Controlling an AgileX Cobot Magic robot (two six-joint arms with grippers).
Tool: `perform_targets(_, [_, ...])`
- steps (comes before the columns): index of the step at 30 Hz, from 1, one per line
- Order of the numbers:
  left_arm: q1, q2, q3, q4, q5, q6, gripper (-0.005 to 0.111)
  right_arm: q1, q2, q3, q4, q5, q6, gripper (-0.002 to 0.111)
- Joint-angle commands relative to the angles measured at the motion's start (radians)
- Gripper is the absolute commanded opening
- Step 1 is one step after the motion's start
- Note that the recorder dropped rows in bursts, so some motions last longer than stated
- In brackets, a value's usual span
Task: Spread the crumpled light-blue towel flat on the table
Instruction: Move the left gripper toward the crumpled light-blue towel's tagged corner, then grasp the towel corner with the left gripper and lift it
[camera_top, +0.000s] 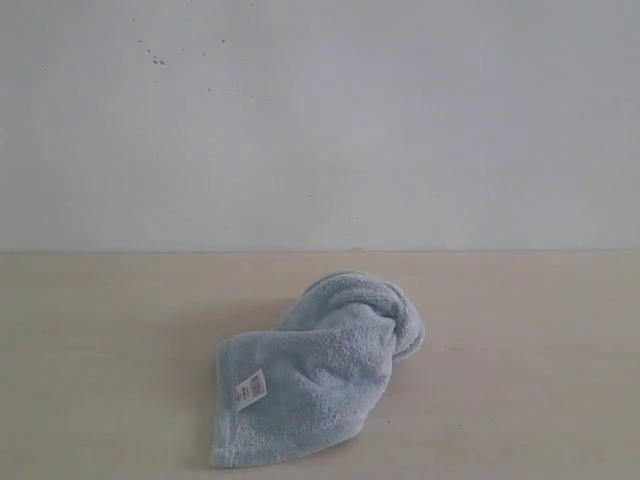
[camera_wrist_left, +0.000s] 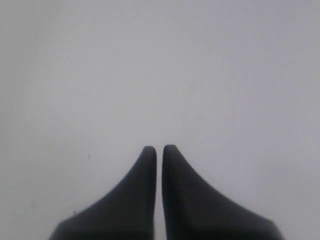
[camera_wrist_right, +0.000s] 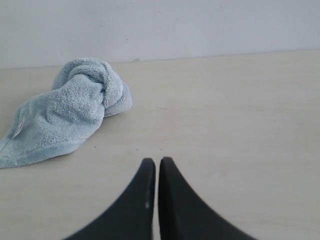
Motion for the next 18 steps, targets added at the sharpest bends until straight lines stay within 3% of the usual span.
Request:
perform_targets(1, [-0.016, 0.609, -0.256, 0.233, 0.405, -0.150, 0.004, -0.004, -0.003, -0.002, -0.010, -0.014, -0.006, 0.003])
perform_targets(2, [-0.030, 0.726, -0.320, 0.293, 0.556, -0.190, 0.004, -0.004, -0.003, -0.002, -0.010, -0.014, -0.006, 0.003])
perform_targets(3, [-0.084, 0.904, -0.435, 0.363, 0.811, -0.215, 0.004, -0.004, -0.003, -0.002, -0.010, -0.014, -0.006, 0.003])
perform_targets(4, [-0.150, 1.037, -0.501, 0.351, 0.994, -0.124, 0.004, -0.004, -0.003, -0.002, -0.010, -0.014, -0.006, 0.003])
perform_targets(5, [-0.203, 1.091, -0.535, 0.300, 1.054, -0.031, 0.004, -0.004, -0.003, -0.002, -0.010, -0.014, -0.006, 0.003])
perform_targets(6, [-0.290, 1.171, -0.567, 0.156, 1.106, 0.216, 0.004, -0.004, -0.003, -0.002, -0.010, -0.014, -0.006, 0.003])
perform_targets(8, [-0.384, 1.242, -0.594, -0.091, 1.087, 0.512, 0.004, -0.004, -0.003, -0.002, -0.010, -0.014, -0.006, 0.003])
perform_targets(11, [-0.429, 1.324, -0.622, -0.220, 0.951, 0.600, 0.007, -0.004, -0.003, -0.002, -0.010, -0.014, -0.006, 0.003])
perform_targets(14, [-0.429, 1.390, -0.654, -0.276, 0.877, 0.577, 0.031, -0.004, -0.003, -0.002, -0.010, -0.014, -0.006, 0.003])
perform_targets(17, [-0.429, 1.473, -0.699, -0.382, 0.776, 0.561, 0.079, -0.004, -0.003, -0.002, -0.010, -0.014, -0.006, 0.003])
perform_targets(18, [-0.429, 1.495, -0.714, -0.384, 0.762, 0.561, 0.083, -0.004, -0.003, -0.002, -0.010, -0.014, -0.006, 0.003])
